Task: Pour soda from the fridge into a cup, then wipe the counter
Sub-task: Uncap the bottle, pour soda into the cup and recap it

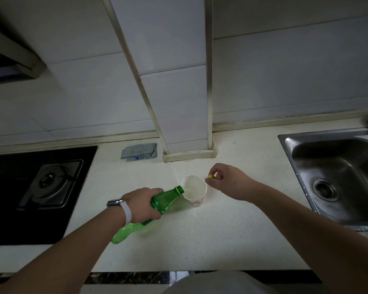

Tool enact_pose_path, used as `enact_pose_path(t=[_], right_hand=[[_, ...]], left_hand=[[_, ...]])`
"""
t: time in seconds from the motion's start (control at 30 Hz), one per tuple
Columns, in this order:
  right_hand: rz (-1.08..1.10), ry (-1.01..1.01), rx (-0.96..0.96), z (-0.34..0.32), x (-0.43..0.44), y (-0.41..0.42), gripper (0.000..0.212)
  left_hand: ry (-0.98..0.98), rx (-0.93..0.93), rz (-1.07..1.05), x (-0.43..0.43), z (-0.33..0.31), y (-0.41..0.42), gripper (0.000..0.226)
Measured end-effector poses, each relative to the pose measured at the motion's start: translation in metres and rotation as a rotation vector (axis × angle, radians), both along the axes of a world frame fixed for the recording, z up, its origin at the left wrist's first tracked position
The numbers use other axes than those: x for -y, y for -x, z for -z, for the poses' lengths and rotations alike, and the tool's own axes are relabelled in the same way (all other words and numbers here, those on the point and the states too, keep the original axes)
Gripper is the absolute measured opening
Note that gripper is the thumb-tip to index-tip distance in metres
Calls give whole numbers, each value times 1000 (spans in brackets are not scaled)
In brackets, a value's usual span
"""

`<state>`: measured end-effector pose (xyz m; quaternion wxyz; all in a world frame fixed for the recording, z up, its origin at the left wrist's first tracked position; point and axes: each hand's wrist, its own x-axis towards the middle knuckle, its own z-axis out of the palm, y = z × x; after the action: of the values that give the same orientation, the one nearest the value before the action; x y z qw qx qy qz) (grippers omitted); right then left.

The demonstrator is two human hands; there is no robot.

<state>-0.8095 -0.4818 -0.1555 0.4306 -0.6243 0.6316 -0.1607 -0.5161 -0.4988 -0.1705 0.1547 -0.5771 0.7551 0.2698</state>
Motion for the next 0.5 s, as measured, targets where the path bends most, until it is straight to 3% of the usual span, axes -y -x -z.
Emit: enact_pose_path(t=[0.5], right_hand=[[50,-24,66,2,-9,2,19]], left_hand=[[-5,-40,11,2,4,-1,54]])
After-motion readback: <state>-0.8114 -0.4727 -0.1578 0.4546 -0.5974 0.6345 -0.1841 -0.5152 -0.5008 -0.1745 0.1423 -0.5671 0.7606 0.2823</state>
